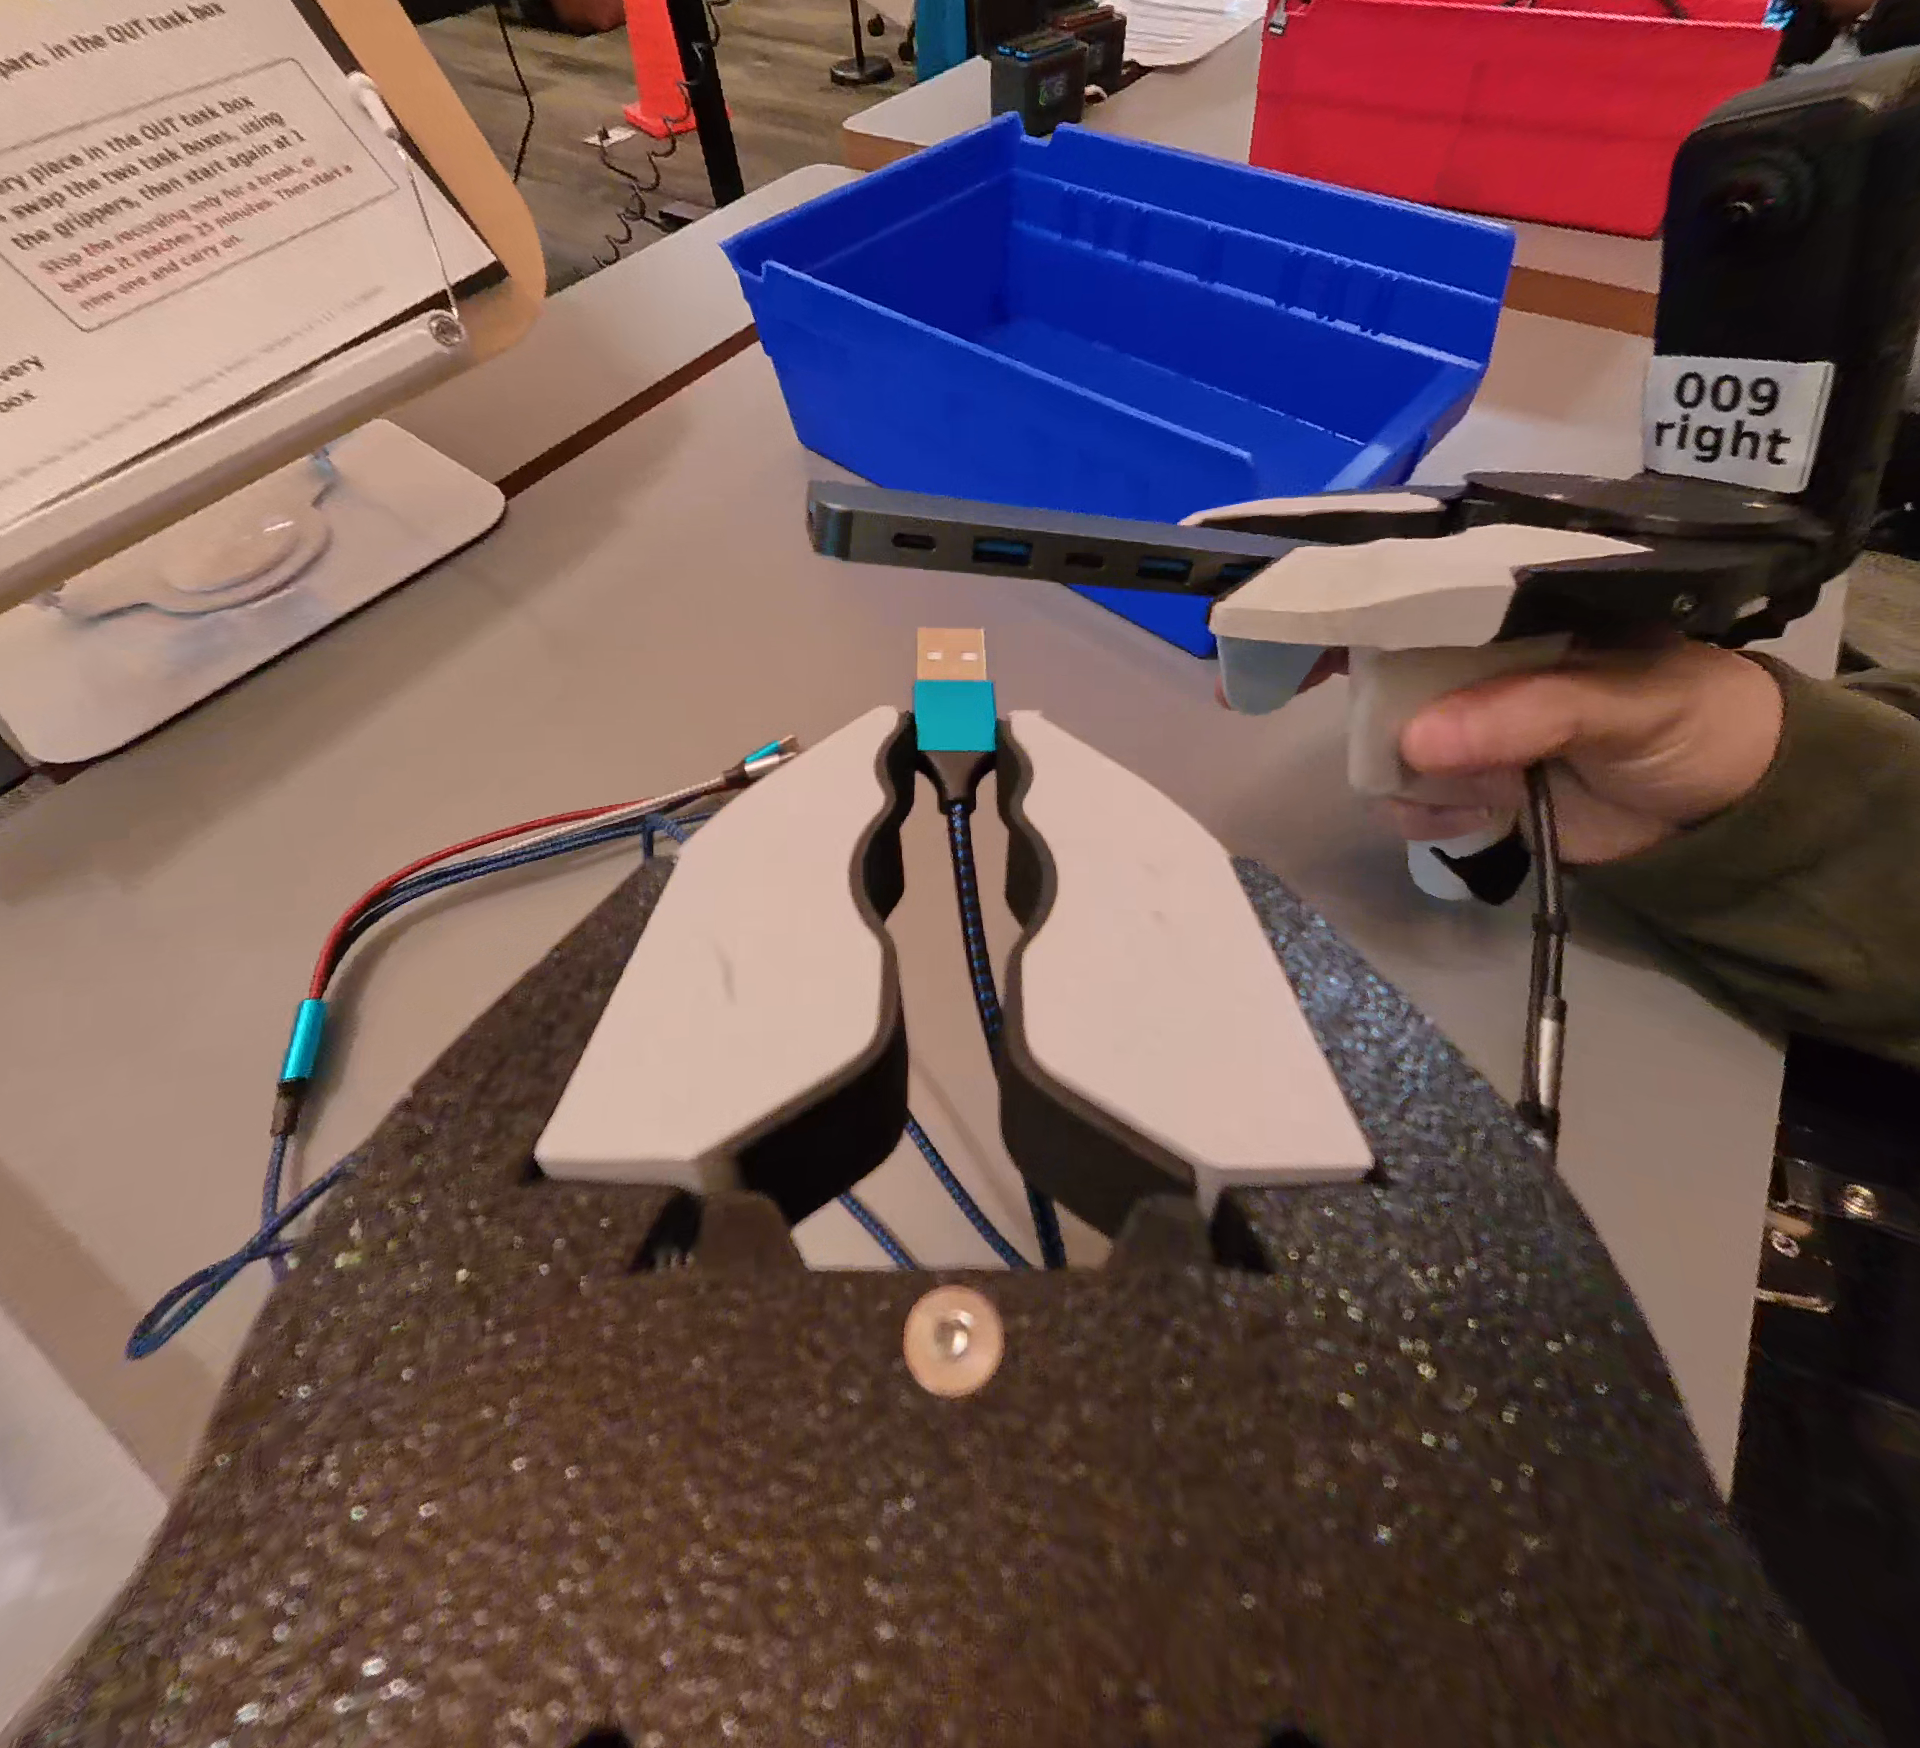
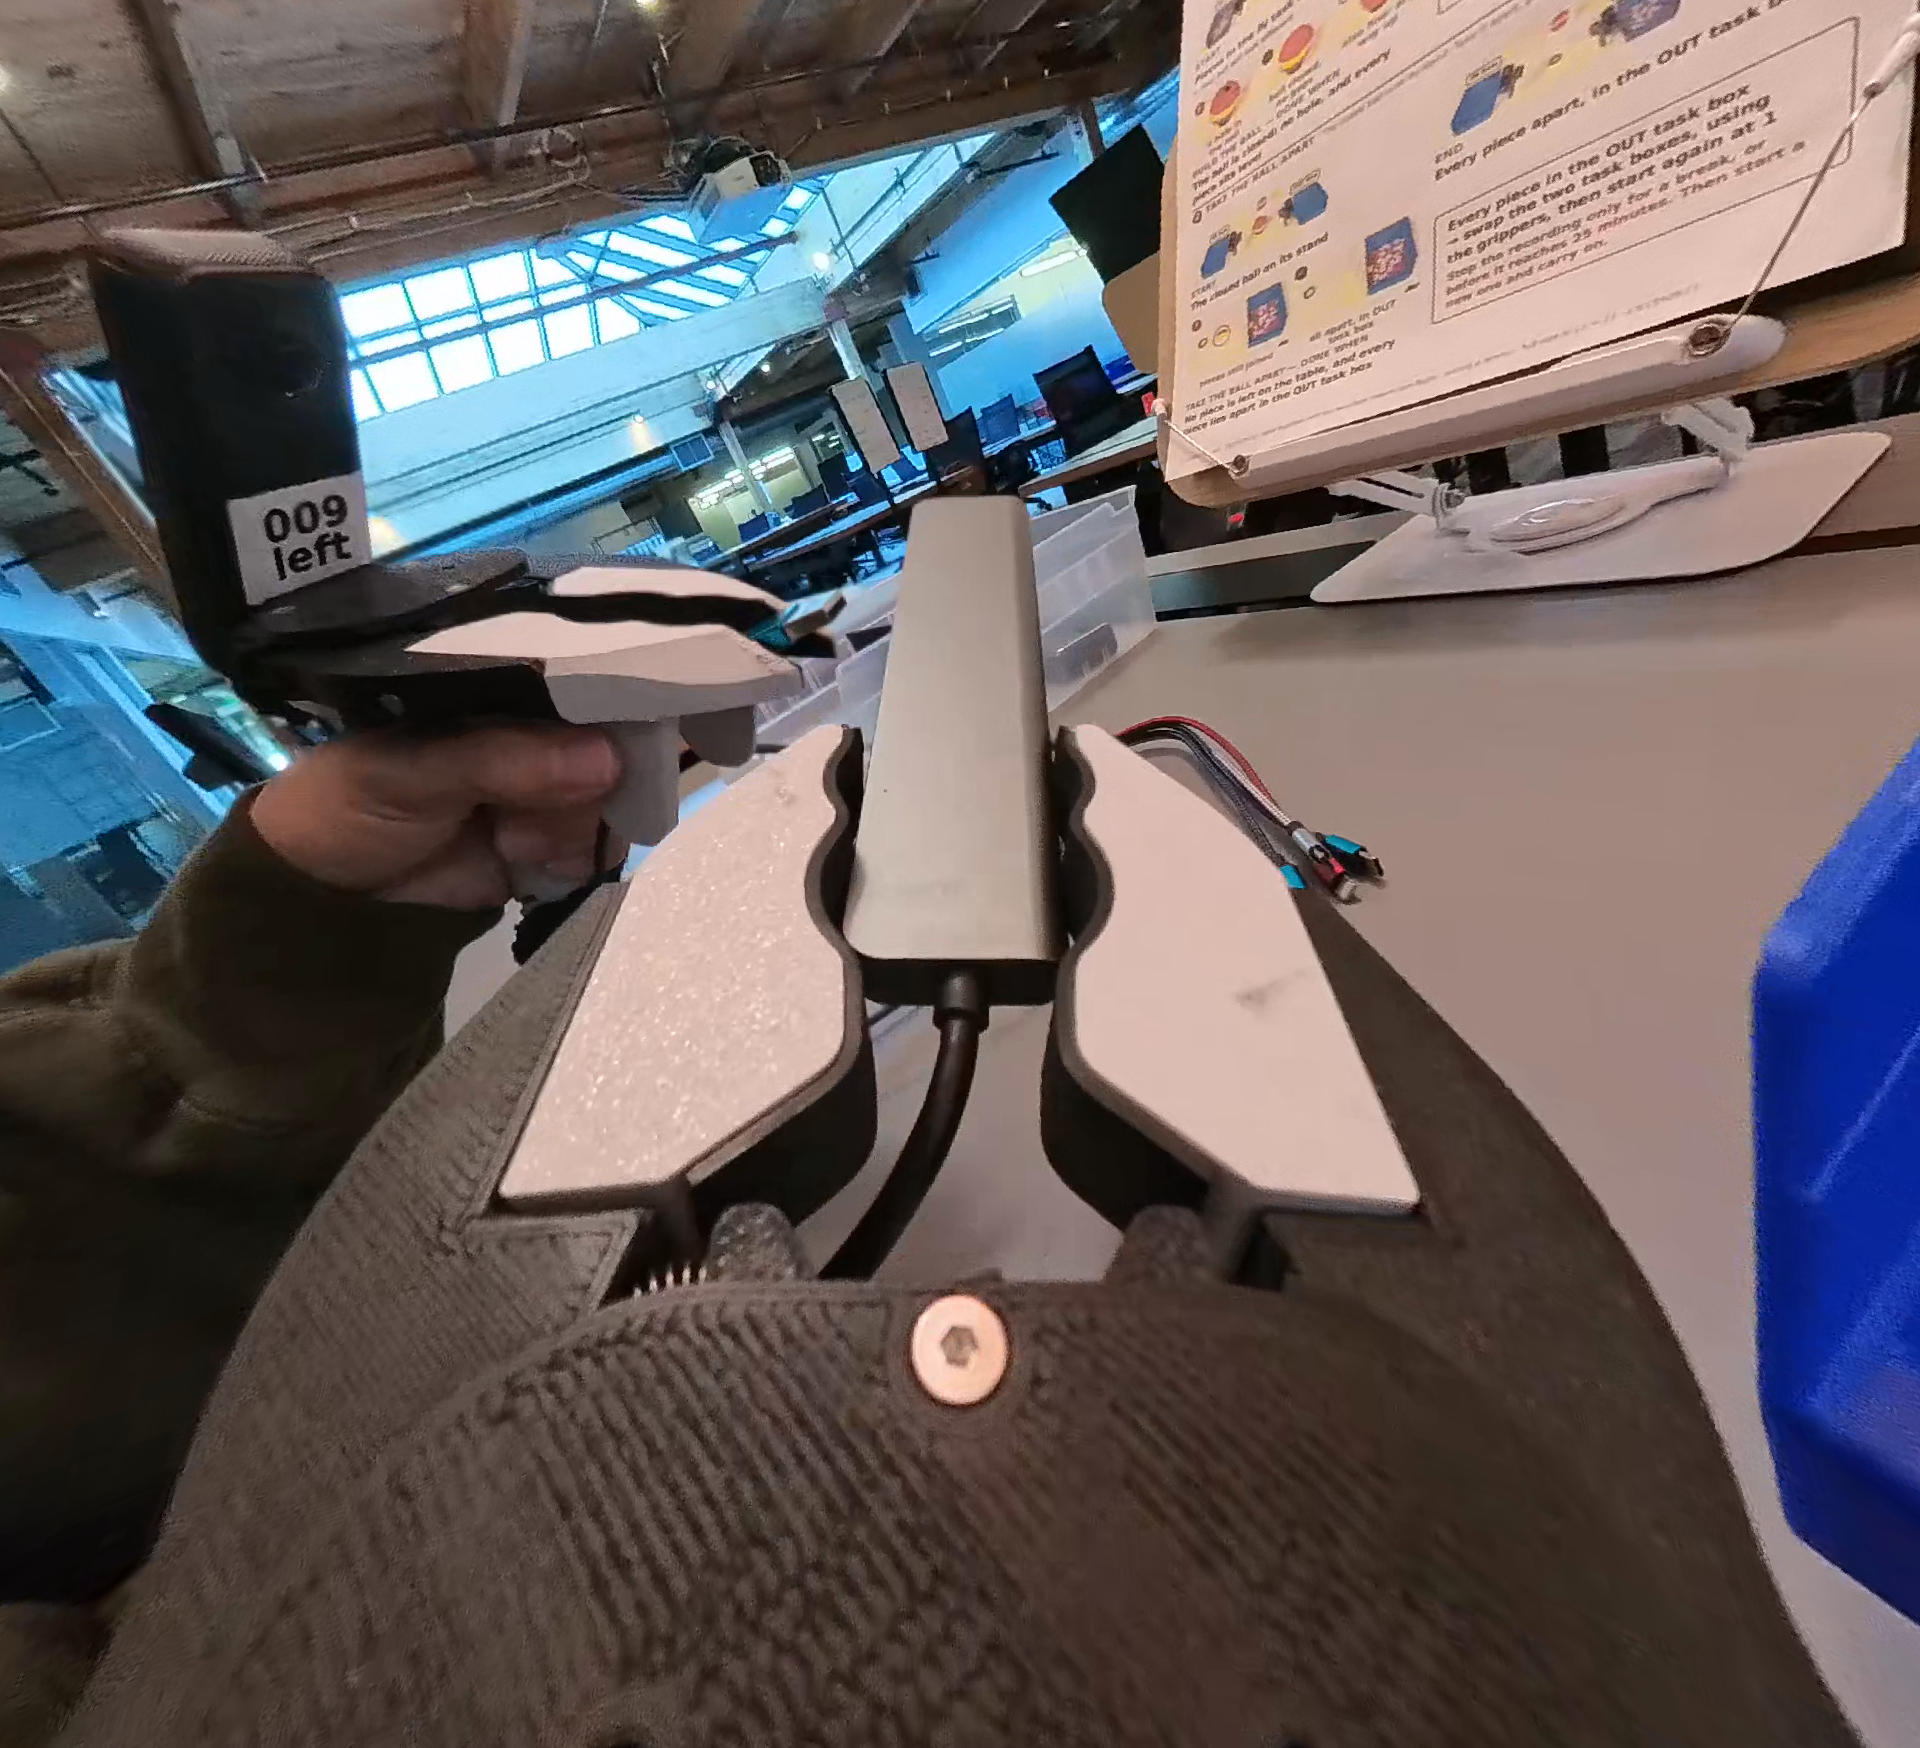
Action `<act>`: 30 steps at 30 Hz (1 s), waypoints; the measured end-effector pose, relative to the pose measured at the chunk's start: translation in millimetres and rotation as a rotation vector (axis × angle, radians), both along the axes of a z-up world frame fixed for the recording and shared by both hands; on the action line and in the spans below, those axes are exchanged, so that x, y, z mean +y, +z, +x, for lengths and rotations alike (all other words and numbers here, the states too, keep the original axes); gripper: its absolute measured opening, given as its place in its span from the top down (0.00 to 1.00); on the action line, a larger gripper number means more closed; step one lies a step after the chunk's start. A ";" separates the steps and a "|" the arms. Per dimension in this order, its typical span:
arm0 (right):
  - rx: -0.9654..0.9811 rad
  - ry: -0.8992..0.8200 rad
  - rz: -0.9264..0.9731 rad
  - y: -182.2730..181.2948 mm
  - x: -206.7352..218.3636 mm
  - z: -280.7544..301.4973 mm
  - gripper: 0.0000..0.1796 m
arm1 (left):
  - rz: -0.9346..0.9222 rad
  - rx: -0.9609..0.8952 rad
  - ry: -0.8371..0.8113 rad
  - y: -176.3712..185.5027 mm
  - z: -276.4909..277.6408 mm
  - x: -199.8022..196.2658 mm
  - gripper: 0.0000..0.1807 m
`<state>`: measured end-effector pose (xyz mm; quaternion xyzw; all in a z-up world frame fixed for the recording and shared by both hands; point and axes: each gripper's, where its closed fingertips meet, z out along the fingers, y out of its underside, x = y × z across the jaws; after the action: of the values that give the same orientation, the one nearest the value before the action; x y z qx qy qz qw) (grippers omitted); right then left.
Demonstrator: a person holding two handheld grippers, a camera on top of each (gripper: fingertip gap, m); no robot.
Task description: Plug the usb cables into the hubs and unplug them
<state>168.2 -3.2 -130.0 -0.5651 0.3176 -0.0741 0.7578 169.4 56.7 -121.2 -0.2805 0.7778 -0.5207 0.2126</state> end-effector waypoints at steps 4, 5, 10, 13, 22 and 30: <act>-0.035 -0.035 -0.057 -2.6 -3.3 1.1 0.80 | 0.101 0.088 -0.020 -27.8 0.3 4.0 0.92; -0.042 -0.043 -0.068 -2.4 -4.9 1.4 0.80 | 0.141 0.101 -0.021 -37.4 2.0 7.1 0.92; -0.089 -0.105 -0.143 -0.9 -16.6 4.5 0.80 | 0.221 0.269 -0.129 -86.9 -4.7 10.2 0.92; -0.088 -0.116 -0.171 -4.1 -20.5 6.0 0.80 | 0.198 0.327 -0.236 -98.5 -16.3 1.6 0.92; -0.107 -0.159 -0.234 -5.3 -28.9 6.6 0.80 | 0.307 0.483 -0.431 -129.7 -53.0 -13.4 0.92; -0.151 -0.162 -0.304 -7.9 -24.6 3.4 0.80 | 0.430 0.382 -0.442 -142.6 -48.5 -12.0 0.92</act>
<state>171.6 -27.8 -137.9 -0.6383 0.2895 -0.2242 0.6771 120.9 44.6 -263.8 -0.1465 0.9372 -0.3167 -0.0002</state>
